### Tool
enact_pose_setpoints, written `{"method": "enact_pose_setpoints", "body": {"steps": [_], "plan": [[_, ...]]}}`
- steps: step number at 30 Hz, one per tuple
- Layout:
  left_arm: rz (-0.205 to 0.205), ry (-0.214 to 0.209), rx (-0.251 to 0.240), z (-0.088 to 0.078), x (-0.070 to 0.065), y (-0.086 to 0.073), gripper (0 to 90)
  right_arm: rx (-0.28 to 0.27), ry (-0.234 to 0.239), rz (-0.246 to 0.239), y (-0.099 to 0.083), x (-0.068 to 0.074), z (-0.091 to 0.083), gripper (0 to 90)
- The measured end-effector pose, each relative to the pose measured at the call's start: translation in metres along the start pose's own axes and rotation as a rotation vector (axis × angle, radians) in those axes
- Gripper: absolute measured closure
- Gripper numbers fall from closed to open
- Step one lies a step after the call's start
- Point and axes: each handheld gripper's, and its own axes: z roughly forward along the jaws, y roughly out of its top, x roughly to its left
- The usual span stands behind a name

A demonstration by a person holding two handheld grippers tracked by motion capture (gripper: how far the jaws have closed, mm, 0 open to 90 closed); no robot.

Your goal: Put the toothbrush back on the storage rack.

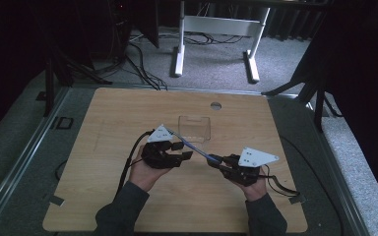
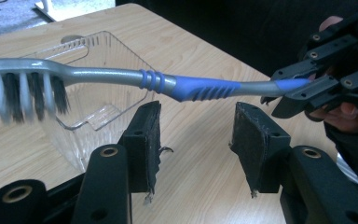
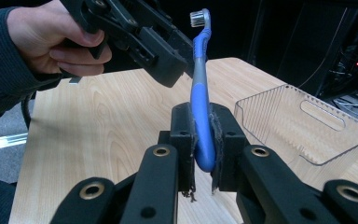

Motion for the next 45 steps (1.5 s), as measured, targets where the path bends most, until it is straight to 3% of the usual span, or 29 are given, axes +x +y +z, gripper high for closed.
{"method": "enact_pose_setpoints", "body": {"steps": [9, 26, 33, 37, 43, 45], "plan": [[-0.029, -0.012, -0.028, -0.005, 0.005, 0.001, 51.4, -0.015, 0.002, -0.006, 0.001, 0.001, -0.002, 81.1], [-0.080, -0.100, -0.081, 0.000, 0.001, 0.002, 49.3, -0.052, -0.005, -0.010, -0.001, 0.005, 0.002, 81.0], [-0.095, -0.100, -0.095, 0.002, -0.001, 0.002, 49.2, -0.052, 0.006, -0.010, -0.003, 0.007, 0.005, 80.7], [-0.090, -0.097, -0.118, 0.001, -0.003, 0.002, 51.6, -0.045, 0.001, -0.011, -0.005, 0.008, 0.007, 80.5], [-0.083, -0.104, -0.145, -0.002, -0.004, 0.003, 61.8, -0.006, -0.003, -0.022, -0.009, 0.011, 0.014, 80.3], [-0.060, -0.111, -0.163, -0.003, -0.007, 0.003, 69.3, 0.022, 0.006, -0.033, -0.011, 0.014, 0.019, 79.8]]}}
